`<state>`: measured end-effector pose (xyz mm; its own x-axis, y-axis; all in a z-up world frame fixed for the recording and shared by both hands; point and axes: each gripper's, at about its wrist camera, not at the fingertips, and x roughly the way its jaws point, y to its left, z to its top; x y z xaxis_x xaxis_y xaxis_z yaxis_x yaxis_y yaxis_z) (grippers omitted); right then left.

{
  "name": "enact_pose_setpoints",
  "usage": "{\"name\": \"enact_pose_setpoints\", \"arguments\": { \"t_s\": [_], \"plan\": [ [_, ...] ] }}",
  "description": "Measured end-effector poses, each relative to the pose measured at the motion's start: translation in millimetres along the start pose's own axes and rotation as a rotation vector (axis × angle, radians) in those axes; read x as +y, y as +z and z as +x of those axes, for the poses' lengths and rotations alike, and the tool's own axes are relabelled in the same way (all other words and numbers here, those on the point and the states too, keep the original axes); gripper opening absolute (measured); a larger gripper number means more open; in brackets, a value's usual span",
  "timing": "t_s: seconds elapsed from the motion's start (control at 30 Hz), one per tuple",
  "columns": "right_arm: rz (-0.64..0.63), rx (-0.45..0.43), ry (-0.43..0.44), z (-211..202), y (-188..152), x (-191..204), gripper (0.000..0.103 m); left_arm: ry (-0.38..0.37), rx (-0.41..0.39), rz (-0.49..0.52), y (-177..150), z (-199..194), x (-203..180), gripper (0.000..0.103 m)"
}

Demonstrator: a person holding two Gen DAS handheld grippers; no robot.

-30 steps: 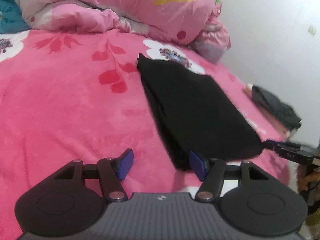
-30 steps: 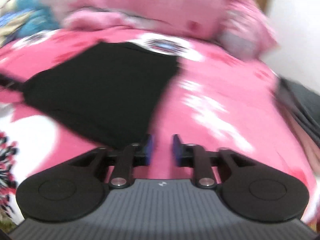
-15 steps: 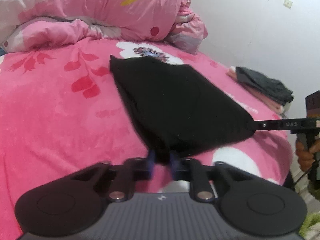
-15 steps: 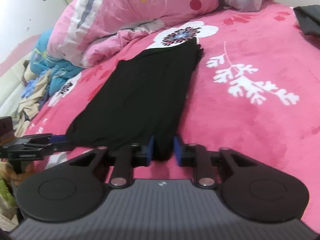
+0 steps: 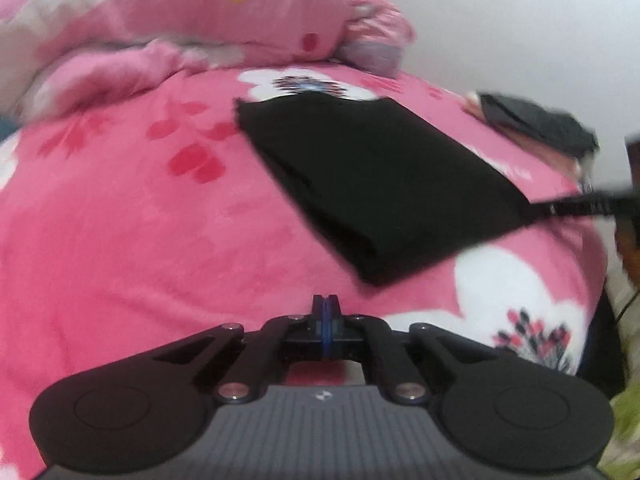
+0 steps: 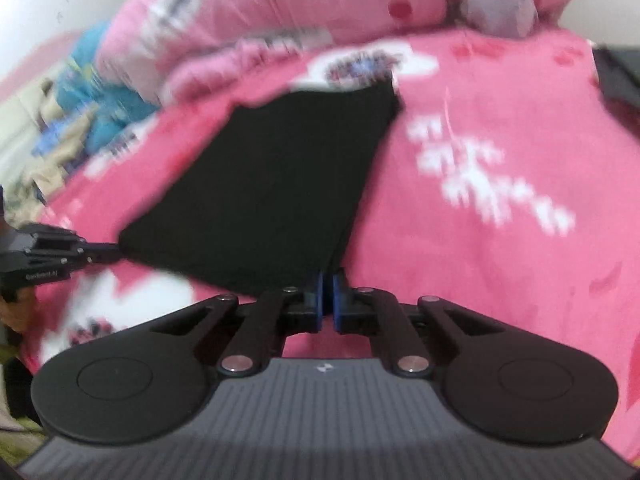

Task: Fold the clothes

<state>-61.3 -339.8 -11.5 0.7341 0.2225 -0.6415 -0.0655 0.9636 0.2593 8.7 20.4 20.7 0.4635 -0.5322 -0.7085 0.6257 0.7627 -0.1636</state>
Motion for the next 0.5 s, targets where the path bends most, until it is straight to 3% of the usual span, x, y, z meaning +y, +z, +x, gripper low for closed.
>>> {"name": "enact_pose_setpoints", "arguments": {
  "t_s": [0.07, 0.13, 0.27, 0.37, 0.43, 0.47, 0.5],
  "plan": [
    [0.002, -0.021, -0.013, -4.4, -0.2, 0.4, 0.005, 0.047, -0.031, -0.015, 2.8, -14.2, 4.2, 0.009],
    [-0.012, -0.035, -0.043, -12.5, 3.4, 1.9, 0.008, 0.049, -0.069, -0.037, 8.0, -27.6, 3.9, 0.023],
    [-0.068, -0.087, -0.104, -30.4, 11.0, 7.9, 0.011, -0.046, -0.181, -0.035, 27.0, -30.9, -19.6, 0.039],
    [-0.079, -0.151, -0.054, -29.3, 18.9, 21.6, 0.011, -0.089, -0.140, -0.006, 35.1, -0.4, -40.2, 0.043],
    [-0.083, -0.152, -0.016, -17.2, 21.0, 33.3, 0.011, -0.039, -0.084, 0.023, 25.9, 21.8, -41.4, 0.044],
    [-0.104, -0.139, 0.002, -7.9, 19.1, 37.9, 0.010, -0.010, -0.053, 0.006, 18.8, 27.9, -33.5, 0.046],
    [-0.123, -0.115, -0.001, 0.1, 15.5, 39.2, 0.010, -0.040, -0.054, -0.060, 12.8, 23.7, -19.1, 0.046]
  ]
}}
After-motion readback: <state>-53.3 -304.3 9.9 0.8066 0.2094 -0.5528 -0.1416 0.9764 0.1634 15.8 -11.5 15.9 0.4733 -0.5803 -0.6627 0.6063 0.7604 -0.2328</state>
